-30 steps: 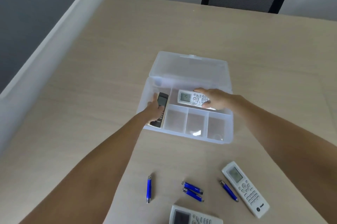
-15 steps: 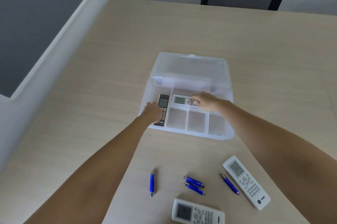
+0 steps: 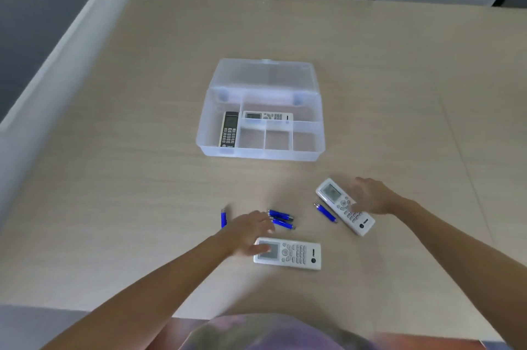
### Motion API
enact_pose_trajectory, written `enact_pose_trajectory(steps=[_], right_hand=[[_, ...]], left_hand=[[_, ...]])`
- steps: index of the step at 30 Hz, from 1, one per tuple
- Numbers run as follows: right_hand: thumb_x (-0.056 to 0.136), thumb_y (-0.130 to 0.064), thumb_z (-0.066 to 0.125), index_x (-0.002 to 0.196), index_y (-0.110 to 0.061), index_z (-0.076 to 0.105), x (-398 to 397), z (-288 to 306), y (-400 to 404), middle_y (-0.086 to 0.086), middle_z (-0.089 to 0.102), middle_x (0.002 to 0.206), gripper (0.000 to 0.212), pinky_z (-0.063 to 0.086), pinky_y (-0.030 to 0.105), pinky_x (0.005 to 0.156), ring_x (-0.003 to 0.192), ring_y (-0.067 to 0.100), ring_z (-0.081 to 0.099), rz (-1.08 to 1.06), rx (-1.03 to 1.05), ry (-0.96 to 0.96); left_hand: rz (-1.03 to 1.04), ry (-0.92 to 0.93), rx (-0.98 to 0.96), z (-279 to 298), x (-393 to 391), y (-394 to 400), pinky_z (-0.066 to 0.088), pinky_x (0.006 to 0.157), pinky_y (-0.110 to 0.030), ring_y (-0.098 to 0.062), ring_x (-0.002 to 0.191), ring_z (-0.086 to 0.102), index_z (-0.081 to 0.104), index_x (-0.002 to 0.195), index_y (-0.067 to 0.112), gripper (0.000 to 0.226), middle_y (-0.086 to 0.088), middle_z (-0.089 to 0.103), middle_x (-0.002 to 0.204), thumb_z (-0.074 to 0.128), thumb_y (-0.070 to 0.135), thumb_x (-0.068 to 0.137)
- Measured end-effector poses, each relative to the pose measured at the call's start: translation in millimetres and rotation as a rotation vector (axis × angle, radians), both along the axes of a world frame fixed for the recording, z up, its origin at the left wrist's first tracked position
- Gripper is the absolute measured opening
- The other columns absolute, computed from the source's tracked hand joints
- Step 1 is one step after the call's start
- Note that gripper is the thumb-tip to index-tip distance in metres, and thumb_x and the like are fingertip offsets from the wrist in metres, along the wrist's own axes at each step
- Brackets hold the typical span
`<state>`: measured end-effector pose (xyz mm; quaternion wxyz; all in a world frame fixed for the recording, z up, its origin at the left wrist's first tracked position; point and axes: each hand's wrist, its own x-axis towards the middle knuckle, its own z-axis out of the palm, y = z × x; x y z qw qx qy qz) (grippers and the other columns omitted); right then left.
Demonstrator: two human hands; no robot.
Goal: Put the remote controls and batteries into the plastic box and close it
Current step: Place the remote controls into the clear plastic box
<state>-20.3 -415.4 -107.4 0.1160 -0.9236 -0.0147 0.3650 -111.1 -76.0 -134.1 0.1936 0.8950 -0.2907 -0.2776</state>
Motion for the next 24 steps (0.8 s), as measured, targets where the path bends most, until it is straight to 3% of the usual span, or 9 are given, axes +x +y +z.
enact_pose_trajectory(steps=[2, 6, 10, 12, 14, 18, 20, 22, 24], right_hand=[[0.050, -0.046, 0.078, 0.102, -0.016, 0.048, -18, -13, -1, -0.002, 0.053, 0.092, 0.066, 0.040, 0.025, 0.066, 0.094, 0.026, 0.055, -0.032, -0.006, 0.030], [0.057, -0.033, 0.079, 0.135, -0.011, 0.034, -41, -32, 10, 0.016, 0.048, 0.124, 0.093, 0.047, 0.042, 0.092, 0.113, 0.036, 0.050, -0.101, -0.031, -0.097], [0.054, -0.040, 0.076, 0.129, -0.008, 0.037, -42, -25, 13, 0.019, 0.047, 0.121, 0.090, 0.047, 0.039, 0.083, 0.108, 0.036, 0.051, -0.185, -0.012, -0.016], [0.043, -0.044, 0.071, 0.118, -0.007, 0.042, -37, -16, 7, 0.017, 0.053, 0.116, 0.088, 0.046, 0.033, 0.068, 0.097, 0.029, 0.053, -0.269, 0.071, -0.002], [0.046, -0.038, 0.069, 0.109, -0.008, 0.043, -31, 0, -1, 0.012, 0.058, 0.107, 0.075, 0.042, 0.031, 0.061, 0.088, 0.027, 0.054, -0.370, 0.170, -0.045], [0.062, -0.019, 0.075, 0.113, -0.011, 0.045, -7, 34, -14, 0.009, 0.058, 0.101, 0.059, 0.048, 0.033, 0.064, 0.082, 0.023, 0.058, -0.614, 0.452, -0.098], [0.071, -0.010, 0.072, 0.119, -0.014, 0.043, 11, 48, -16, 0.009, 0.059, 0.104, 0.057, 0.048, 0.037, 0.066, 0.083, 0.023, 0.059, -0.655, 0.574, -0.115], [0.075, -0.004, 0.070, 0.124, -0.018, 0.042, 30, 62, -13, 0.008, 0.060, 0.105, 0.058, 0.048, 0.038, 0.067, 0.084, 0.021, 0.059, -0.660, 0.661, -0.132], [0.076, -0.003, 0.070, 0.126, -0.021, 0.042, 50, 73, -6, 0.004, 0.061, 0.104, 0.060, 0.049, 0.034, 0.065, 0.084, 0.019, 0.060, -0.624, 0.701, -0.147]], left_hand=[[-0.071, 0.016, 0.127, -6, -11, -18, 0.046, 0.090, -0.039, -0.025, 0.119, 0.047, 0.050, 0.128, 0.012, 0.058, -0.008, 0.053, 0.126, 0.063, 0.044, 0.082], [-0.092, -0.025, 0.243, -14, -18, -38, 0.047, 0.084, -0.040, -0.025, 0.122, 0.043, 0.043, 0.128, 0.009, 0.070, -0.009, 0.048, 0.129, 0.071, 0.047, 0.076], [-0.088, 0.056, 0.278, -11, -16, -45, 0.048, 0.077, -0.040, -0.028, 0.102, 0.050, 0.043, 0.122, 0.003, 0.063, -0.014, 0.046, 0.123, 0.073, 0.033, 0.075], [-0.026, 0.154, 0.201, -1, -8, -41, 0.045, 0.073, -0.037, -0.030, 0.093, 0.055, 0.040, 0.121, 0.003, 0.061, -0.013, 0.049, 0.122, 0.073, 0.026, 0.075], [0.065, 0.195, 0.071, 14, 8, -28, 0.046, 0.074, -0.035, -0.028, 0.094, 0.058, 0.038, 0.123, 0.009, 0.060, -0.010, 0.055, 0.118, 0.072, 0.025, 0.076], [0.258, 0.013, -0.118, 46, 76, 2, 0.048, 0.077, -0.033, -0.018, 0.093, 0.055, 0.035, 0.134, 0.023, 0.068, -0.001, 0.056, 0.114, 0.069, 0.036, 0.076], [0.330, -0.084, -0.140, 56, 123, 7, 0.049, 0.071, -0.032, -0.020, 0.086, 0.059, 0.035, 0.139, 0.021, 0.068, -0.003, 0.059, 0.107, 0.060, 0.049, 0.082], [0.398, -0.146, -0.107, 64, 169, 6, 0.047, 0.066, -0.031, -0.024, 0.080, 0.059, 0.036, 0.142, 0.019, 0.058, -0.009, 0.060, 0.105, 0.045, 0.048, 0.093], [0.439, -0.199, 0.010, 68, 210, 3, 0.048, 0.082, -0.039, -0.031, 0.096, 0.058, 0.033, 0.144, 0.026, 0.048, -0.014, 0.056, 0.117, 0.032, 0.045, 0.099]])
